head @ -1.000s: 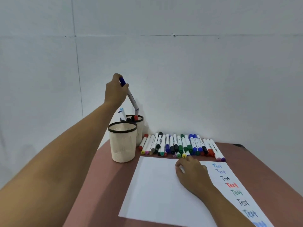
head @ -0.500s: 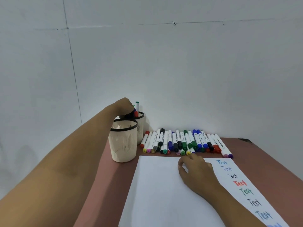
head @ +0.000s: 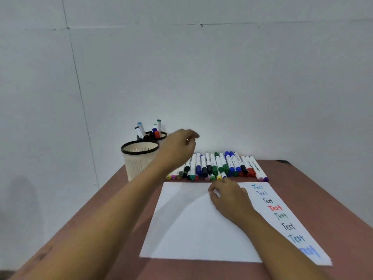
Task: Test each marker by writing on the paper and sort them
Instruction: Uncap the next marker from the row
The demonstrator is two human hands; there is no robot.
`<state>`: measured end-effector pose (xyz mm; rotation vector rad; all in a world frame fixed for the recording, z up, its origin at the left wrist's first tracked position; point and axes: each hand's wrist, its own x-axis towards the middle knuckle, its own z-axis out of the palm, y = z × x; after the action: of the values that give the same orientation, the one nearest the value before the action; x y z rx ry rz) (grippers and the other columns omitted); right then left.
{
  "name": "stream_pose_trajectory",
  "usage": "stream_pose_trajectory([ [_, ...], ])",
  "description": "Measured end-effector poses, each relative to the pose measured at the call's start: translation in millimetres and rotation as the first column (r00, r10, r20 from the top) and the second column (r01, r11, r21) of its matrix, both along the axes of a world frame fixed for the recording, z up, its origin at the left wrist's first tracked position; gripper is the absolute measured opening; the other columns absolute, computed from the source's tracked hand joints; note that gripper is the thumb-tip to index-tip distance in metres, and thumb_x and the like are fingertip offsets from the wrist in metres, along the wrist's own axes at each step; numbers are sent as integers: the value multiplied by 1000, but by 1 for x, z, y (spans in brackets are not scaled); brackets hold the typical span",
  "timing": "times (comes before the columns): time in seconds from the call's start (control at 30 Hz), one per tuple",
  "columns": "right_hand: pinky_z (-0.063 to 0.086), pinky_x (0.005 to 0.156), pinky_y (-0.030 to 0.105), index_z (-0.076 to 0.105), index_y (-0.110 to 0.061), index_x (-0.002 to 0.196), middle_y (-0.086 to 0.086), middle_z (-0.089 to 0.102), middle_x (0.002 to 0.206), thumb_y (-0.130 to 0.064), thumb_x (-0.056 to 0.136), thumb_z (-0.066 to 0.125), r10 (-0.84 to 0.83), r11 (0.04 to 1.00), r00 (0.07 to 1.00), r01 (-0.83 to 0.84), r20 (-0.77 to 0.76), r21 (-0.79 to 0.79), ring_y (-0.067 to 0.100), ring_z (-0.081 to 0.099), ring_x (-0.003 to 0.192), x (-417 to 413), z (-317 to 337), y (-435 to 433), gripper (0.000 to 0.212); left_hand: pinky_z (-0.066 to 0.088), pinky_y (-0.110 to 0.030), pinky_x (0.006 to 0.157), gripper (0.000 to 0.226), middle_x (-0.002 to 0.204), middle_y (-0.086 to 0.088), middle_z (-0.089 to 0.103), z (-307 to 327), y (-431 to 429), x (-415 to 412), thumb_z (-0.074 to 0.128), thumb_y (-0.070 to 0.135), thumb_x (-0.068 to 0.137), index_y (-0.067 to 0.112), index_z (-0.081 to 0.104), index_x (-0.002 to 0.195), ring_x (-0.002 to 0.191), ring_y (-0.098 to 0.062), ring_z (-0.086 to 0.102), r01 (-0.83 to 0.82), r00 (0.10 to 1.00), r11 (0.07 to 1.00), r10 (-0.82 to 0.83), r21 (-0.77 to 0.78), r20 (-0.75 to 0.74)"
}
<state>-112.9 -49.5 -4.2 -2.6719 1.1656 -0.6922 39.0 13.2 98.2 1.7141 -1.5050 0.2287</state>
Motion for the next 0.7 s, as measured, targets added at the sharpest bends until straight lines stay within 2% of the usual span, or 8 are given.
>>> stream_pose_trajectory([
  [0.1,39,91,34,63,-26,116,-1,54,118,-30,98,45,-1,1000,1000,1,-13,23,18,49,113,-1,3,1,26,43,-29,90,33,117,-7,59,-52,-1,-17,42,14,94,13,61,121,105,-19,55,-3,999,981,-4,194,35],
  [0.17,41,91,33,64,-24,114,0,56,116,-30,97,45,-6,999,1000,6,-4,40,20,51,110,-1,5,1,26,42,-30,89,34,118,-9,55,-83,-2,-18,41,16,94,13,60,121,108,-23,52,-34,996,944,5,328,90],
  [0.23,43,91,34,65,-22,113,1,58,115,-29,97,45,-5,999,1000,5,-3,53,20,52,108,-1,6,0,26,43,-34,87,31,117,-10,53,-100,0,-16,40,21,94,11,59,117,106,-26,51,-92,987,914,33,395,155],
  [0.4,48,82,33,67,-19,107,1,65,109,-25,95,47,24,997,1000,-24,0,67,20,58,100,2,17,-3,24,42,-35,89,32,117,-6,53,-108,0,-16,38,29,96,14,60,114,106,-24,51,-109,984,915,45,390,170],
  [0.5,46,75,32,64,-14,106,4,64,106,-23,95,48,7,1000,999,-7,-34,8,23,59,98,12,30,-15,22,41,-35,92,33,120,-4,52,-109,-1,-16,37,30,97,16,60,116,109,-23,50,-112,984,913,46,392,174],
  [0.7,42,81,35,54,-9,116,10,54,114,-30,94,54,-10,988,983,-18,-185,-150,29,54,107,41,36,-33,30,42,-35,89,32,118,-3,53,-110,-2,-14,37,30,97,17,61,114,108,-23,50,-98,984,924,34,369,177],
])
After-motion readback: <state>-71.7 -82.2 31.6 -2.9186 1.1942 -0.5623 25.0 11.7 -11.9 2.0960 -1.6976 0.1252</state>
